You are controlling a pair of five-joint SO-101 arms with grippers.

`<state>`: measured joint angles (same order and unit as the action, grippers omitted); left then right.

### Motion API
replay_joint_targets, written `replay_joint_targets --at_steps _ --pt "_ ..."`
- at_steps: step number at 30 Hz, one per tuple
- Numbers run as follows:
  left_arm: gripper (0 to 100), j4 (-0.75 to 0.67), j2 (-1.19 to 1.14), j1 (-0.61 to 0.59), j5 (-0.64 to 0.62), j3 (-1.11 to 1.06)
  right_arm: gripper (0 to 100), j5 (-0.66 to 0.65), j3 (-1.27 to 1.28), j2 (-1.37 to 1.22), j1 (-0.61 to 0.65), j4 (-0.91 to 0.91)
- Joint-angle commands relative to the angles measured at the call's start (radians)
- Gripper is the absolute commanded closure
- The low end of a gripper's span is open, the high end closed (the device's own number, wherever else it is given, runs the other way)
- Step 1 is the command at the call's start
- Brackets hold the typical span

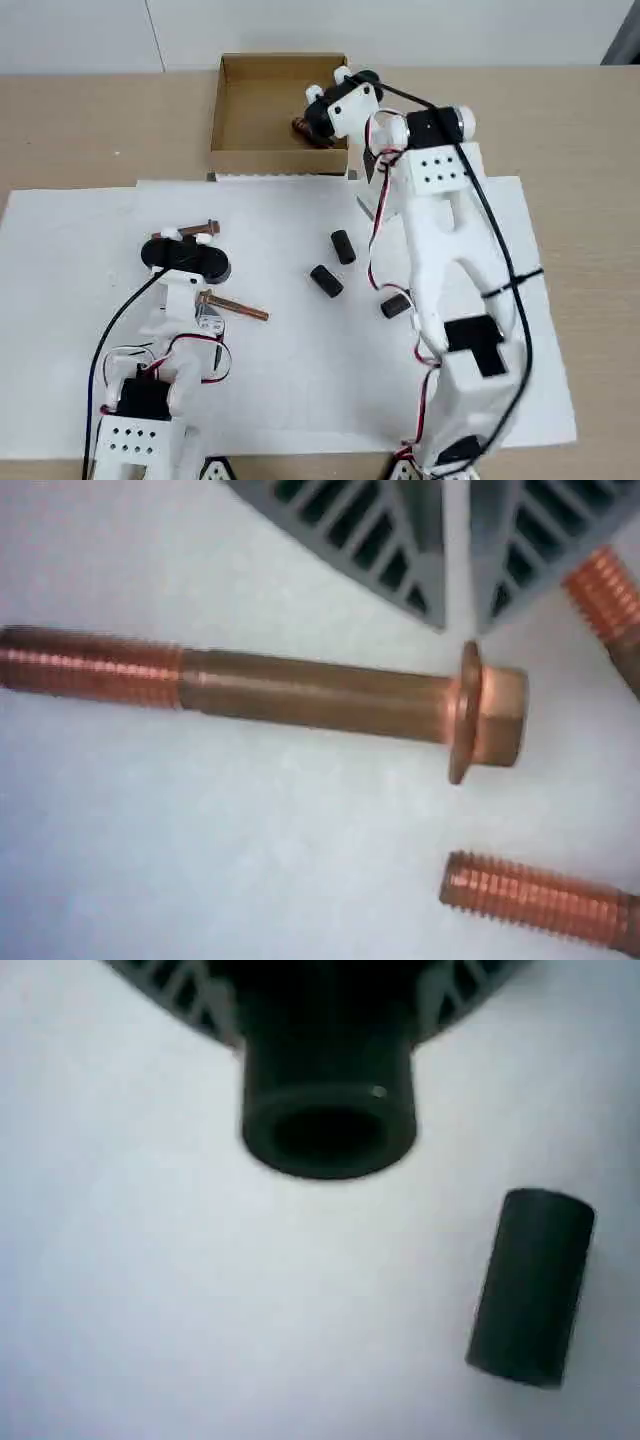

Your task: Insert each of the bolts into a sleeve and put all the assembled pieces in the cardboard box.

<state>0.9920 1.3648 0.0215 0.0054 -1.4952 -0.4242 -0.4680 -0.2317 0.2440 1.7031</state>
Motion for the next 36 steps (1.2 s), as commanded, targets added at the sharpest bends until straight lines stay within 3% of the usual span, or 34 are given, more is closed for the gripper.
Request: replay_joint_targets --at_steps 1,9,19,25,32,36 --pt "99 -0.012 0.008 0.003 0.002 0.004 99.5 0.044 0.078 0.154 0.005 0.03" --pt "99 0.008 0.003 -0.005 0.002 0.041 99.5 0.127 0.364 0.372 0.004 0.021" --pt "99 0.241 -0.038 -0.005 -0.04 0.394 99.5 0.12 0.724 0.552 -0.07 -0.081" --pt "99 0.413 -0.334 -0.041 -0.157 0.665 99.5 0.097 0.879 0.621 -0.134 -0.145" --pt "99 0.473 -0.784 -0.104 -0.296 0.909 99.5 0.083 0.959 0.682 -0.225 -0.173" --pt "99 0.511 -1.01 -0.149 -0.298 1.033 99.5 0.083 0.987 0.722 -0.28 -0.168"
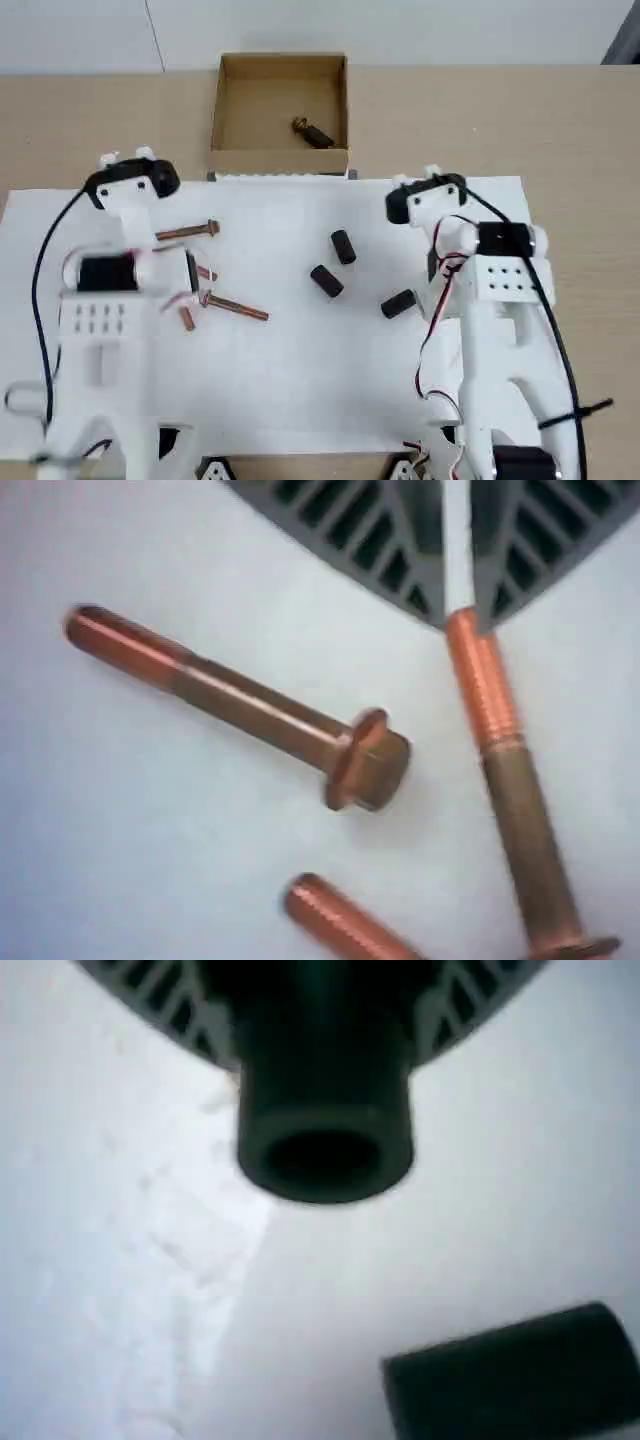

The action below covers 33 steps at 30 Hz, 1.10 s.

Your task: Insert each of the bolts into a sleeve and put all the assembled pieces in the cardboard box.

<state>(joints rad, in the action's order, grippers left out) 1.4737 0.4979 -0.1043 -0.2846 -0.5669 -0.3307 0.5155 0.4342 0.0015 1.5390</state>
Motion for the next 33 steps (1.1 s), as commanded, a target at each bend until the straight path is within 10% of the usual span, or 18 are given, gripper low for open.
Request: replay_joint_targets --at_steps 1,33 --pt "99 0.034 -0.192 -0.029 -0.008 0.134 99.5 -0.018 0.009 0.068 -0.05 -0.004" --pt "91 -0.115 -0.486 -0.109 0.054 0.217 99.5 -0.046 0.037 0.171 -0.211 0.002"
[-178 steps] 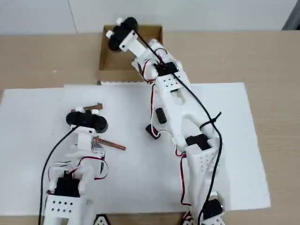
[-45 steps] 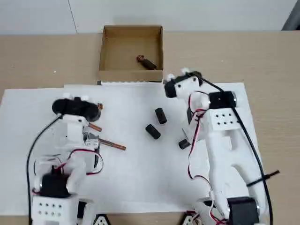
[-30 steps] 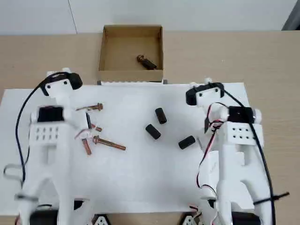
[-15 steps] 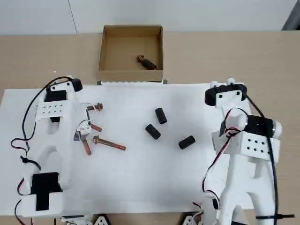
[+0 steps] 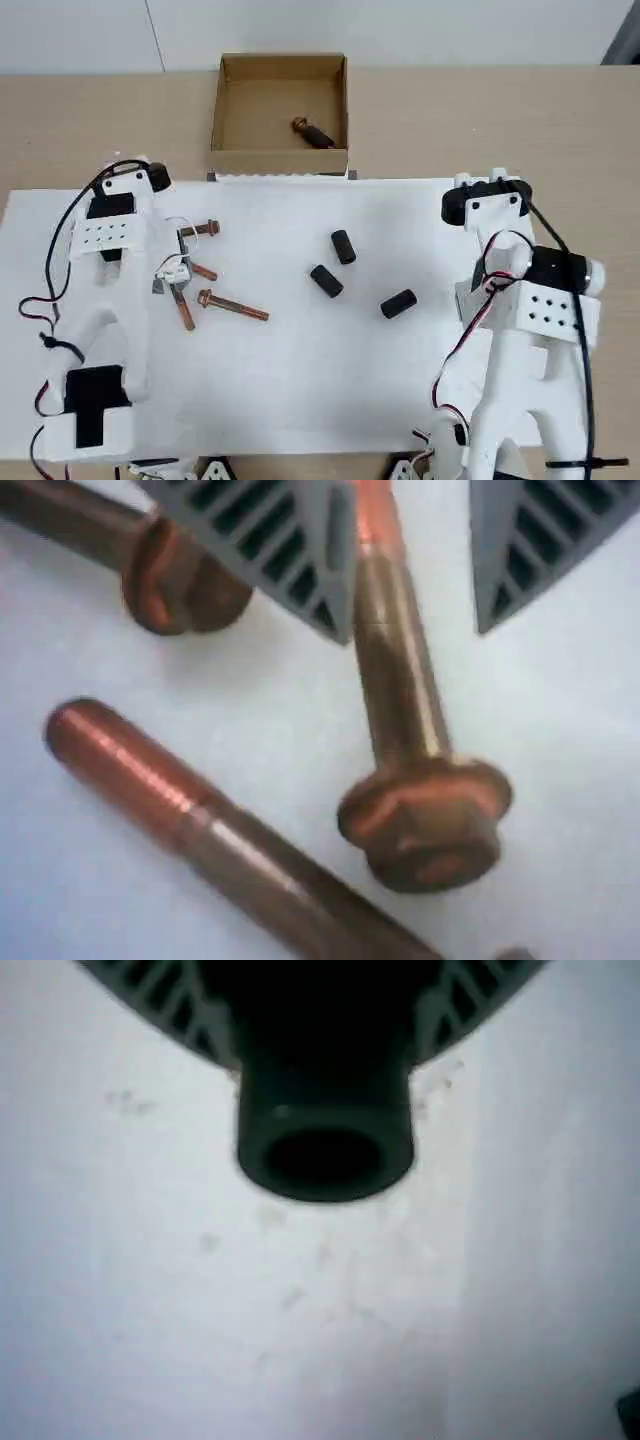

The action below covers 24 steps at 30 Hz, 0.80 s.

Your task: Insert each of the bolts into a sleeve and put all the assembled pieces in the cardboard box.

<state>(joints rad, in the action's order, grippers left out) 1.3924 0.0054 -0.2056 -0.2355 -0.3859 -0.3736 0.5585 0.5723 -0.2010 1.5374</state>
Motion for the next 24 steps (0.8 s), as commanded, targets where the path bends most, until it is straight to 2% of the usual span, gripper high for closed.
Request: replay_joint_targets --at_steps 1,11,24 --pt "91 -0.04 0.006 -0.008 0.005 0.036 99.5 -0.003 -0.006 0.033 -0.008 0.004" --pt "91 -0.075 0.0 -0.008 0.025 0.033 99.5 -0.003 -0.006 0.031 -0.004 0.004" --pt "93 -0.114 -0.18 -0.009 0.021 0.084 99.5 -0.003 -0.006 0.031 -0.004 0.004"
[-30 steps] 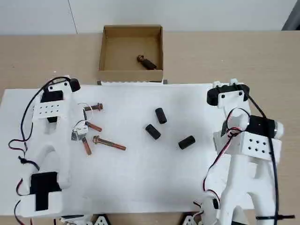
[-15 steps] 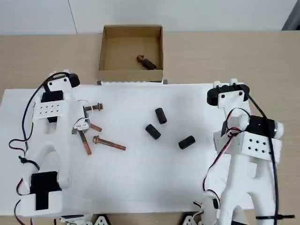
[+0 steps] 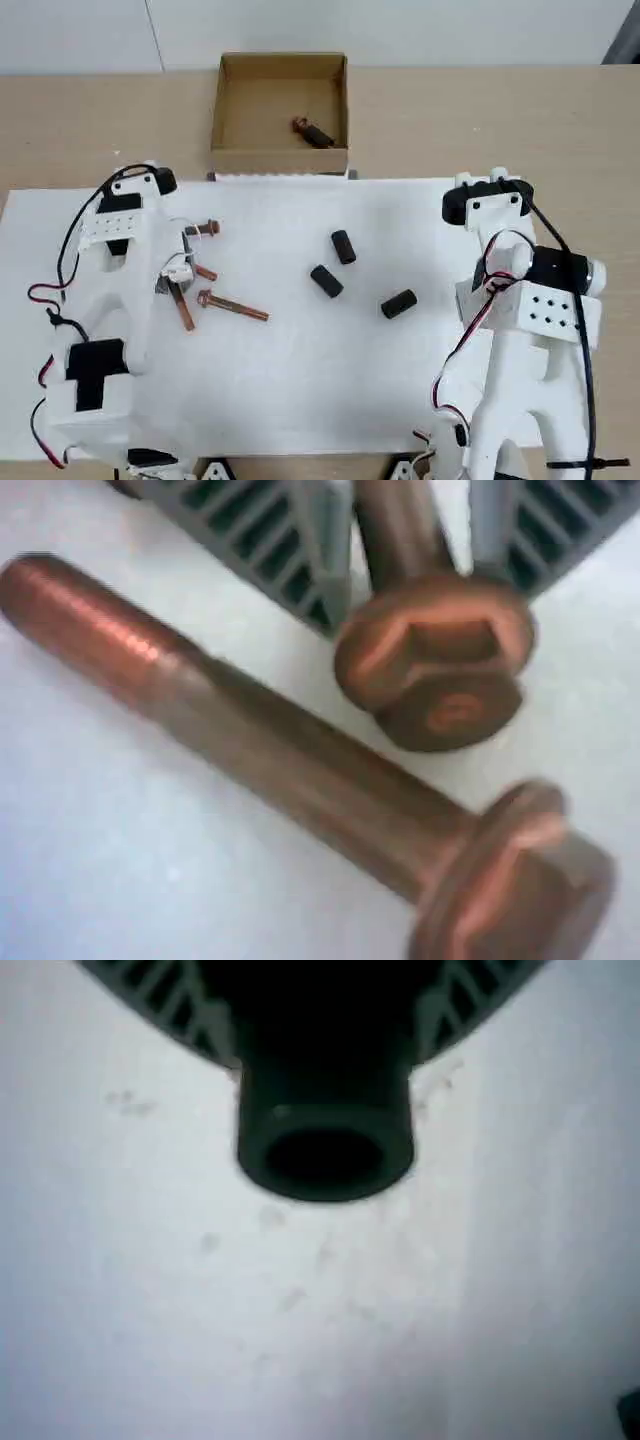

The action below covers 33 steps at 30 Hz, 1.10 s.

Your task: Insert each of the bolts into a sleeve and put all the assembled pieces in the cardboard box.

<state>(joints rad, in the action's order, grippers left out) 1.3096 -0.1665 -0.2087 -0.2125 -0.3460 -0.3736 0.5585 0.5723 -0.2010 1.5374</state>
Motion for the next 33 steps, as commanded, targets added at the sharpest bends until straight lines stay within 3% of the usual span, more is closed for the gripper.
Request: replay_joint_targets --at_steps 1,3,11,15,21,33 --pt "96 -0.038 -0.012 -0.006 0.002 0.044 99.5 -0.003 -0.006 0.033 -0.004 0.004" --pt "100 -0.041 -0.023 -0.005 0.006 0.044 99.5 -0.003 -0.006 0.033 -0.004 0.004" --pt "100 -0.032 0.009 0.002 0.011 0.044 99.5 0.0 -0.023 0.041 0.012 0.056" --pt "100 -0.023 0.098 0.02 0.012 0.044 99.5 0.077 -0.072 0.116 0.056 0.136" --pt "100 0.063 0.292 0.091 0.106 0.044 99.5 0.12 -0.083 0.309 0.147 0.168" --pt "100 0.101 0.798 0.192 0.212 0.015 99.5 0.129 -0.055 0.602 0.125 0.153"
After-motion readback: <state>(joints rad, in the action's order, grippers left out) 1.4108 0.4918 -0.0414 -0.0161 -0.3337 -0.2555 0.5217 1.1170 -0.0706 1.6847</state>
